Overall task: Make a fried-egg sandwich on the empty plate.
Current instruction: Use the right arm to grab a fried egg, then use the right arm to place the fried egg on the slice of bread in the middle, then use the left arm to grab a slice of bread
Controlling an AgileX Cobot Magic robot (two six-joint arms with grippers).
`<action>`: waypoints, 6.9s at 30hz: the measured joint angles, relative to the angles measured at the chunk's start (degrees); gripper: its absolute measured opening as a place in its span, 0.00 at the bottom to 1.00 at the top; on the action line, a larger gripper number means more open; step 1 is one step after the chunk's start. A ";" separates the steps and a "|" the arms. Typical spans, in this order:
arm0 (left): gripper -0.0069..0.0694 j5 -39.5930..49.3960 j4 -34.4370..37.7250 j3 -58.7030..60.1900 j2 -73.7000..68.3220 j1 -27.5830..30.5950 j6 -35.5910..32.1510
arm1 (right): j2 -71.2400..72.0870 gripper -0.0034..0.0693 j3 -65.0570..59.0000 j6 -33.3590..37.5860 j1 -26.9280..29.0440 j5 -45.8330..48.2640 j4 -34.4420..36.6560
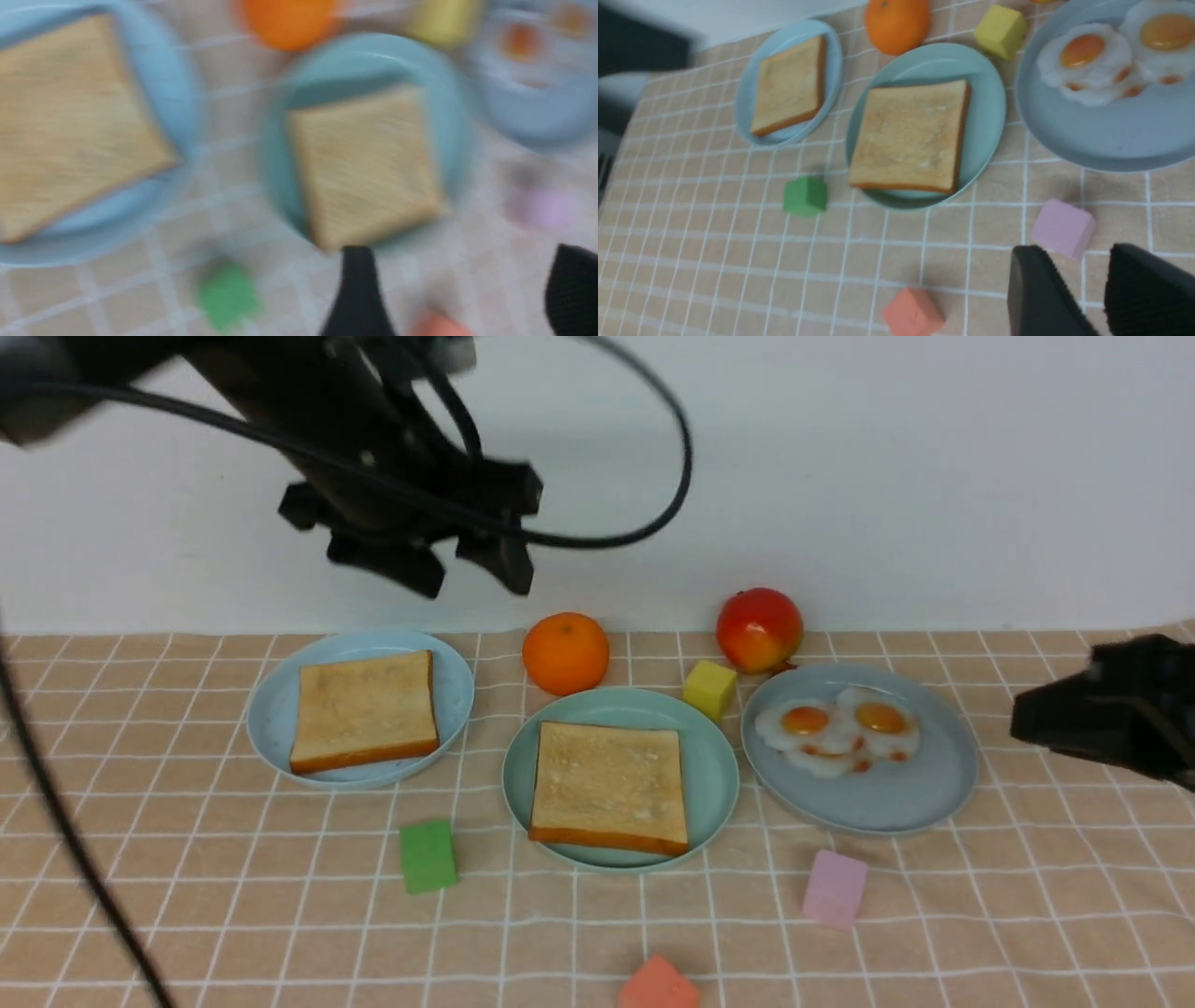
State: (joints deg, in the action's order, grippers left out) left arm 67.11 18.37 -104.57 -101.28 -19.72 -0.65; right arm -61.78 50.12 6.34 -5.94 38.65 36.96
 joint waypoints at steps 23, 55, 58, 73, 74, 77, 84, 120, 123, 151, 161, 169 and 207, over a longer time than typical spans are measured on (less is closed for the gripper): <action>0.07 -6.11 -2.14 9.48 8.60 -20.71 -6.95 | -37.39 0.68 2.22 6.28 0.11 -24.75 39.89; 0.07 -1.06 -2.27 9.48 8.60 -20.71 -6.69 | -51.07 0.67 12.10 27.66 0.11 -21.12 62.30; 0.07 -0.94 -2.32 9.48 8.60 -20.71 -6.69 | -51.96 0.67 12.25 26.73 0.11 -20.85 62.55; 0.08 -0.87 -2.32 9.48 8.60 -20.71 -6.69 | -53.02 0.34 12.55 26.32 0.11 -20.76 62.72; 0.08 -0.71 -2.32 9.48 8.60 -20.71 -6.69 | -53.08 0.29 12.55 26.32 0.11 -20.90 62.72; 0.08 0.05 -2.69 9.48 8.60 -20.71 -6.64 | -53.01 0.14 12.55 26.32 0.17 -20.49 62.85; 0.09 2.34 -4.88 9.48 8.98 -20.71 -5.30 | -53.00 0.14 12.66 26.32 0.17 -17.77 63.00; 0.11 -1.25 -26.24 42.82 47.21 -20.71 21.37 | -52.38 0.15 18.13 42.83 -15.27 -6.95 61.21; 0.12 -1.38 -26.24 42.82 47.21 -20.71 21.43 | -53.89 0.21 18.80 43.27 -15.29 -6.56 61.22; 0.14 -15.26 -28.37 42.86 44.92 -20.71 21.86 | -27.38 0.61 33.82 16.18 -15.29 7.68 -13.84; 0.08 -24.48 -47.51 42.86 34.33 -12.67 38.77 | -7.47 0.04 27.93 0.33 -15.29 22.09 -32.75; 0.07 -25.07 -19.25 42.86 22.96 8.01 14.92 | 14.71 0.03 7.73 18.26 -15.29 11.65 -15.45; 0.60 -36.36 4.88 21.69 -19.17 20.88 0.12 | 19.92 0.05 3.73 23.34 -15.29 13.23 -12.00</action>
State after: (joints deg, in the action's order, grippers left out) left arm 30.75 23.26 -82.88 -120.46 1.16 -0.53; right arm -41.86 53.86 29.68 -21.24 51.88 24.96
